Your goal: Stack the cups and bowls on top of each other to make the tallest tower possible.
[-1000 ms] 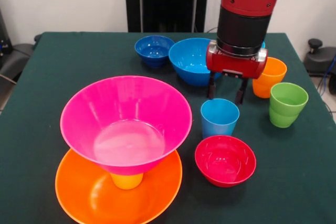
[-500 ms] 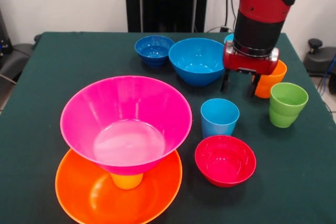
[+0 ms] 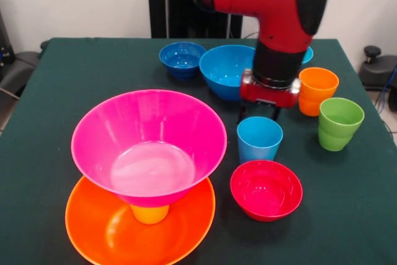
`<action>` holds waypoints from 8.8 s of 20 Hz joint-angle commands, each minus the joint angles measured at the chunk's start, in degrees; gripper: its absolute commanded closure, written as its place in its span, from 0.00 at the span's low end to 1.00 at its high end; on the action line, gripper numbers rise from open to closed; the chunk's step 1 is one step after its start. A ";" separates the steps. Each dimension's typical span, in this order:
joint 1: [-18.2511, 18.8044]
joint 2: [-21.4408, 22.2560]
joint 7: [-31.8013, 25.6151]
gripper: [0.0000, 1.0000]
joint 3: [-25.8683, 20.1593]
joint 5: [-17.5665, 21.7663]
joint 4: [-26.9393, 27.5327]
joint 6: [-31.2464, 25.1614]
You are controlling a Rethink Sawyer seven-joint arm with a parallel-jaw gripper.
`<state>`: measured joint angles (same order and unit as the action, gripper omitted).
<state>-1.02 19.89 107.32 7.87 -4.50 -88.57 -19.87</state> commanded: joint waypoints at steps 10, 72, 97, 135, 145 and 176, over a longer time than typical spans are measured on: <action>1.37 -0.14 4.26 0.00 -2.14 2.68 2.57 -1.82; 1.43 9.54 6.13 0.00 -8.10 -3.24 0.22 -9.72; -2.80 -6.84 10.50 0.00 0.10 -5.88 21.32 -12.10; -0.48 3.10 7.20 0.00 -0.79 -2.55 5.18 -7.57; -0.55 3.08 7.53 0.00 -1.63 -2.78 4.05 -5.27; -6.28 -6.36 14.89 0.00 3.26 -6.85 14.56 -6.97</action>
<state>-7.37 18.66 111.64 12.40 -10.81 -76.14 -27.02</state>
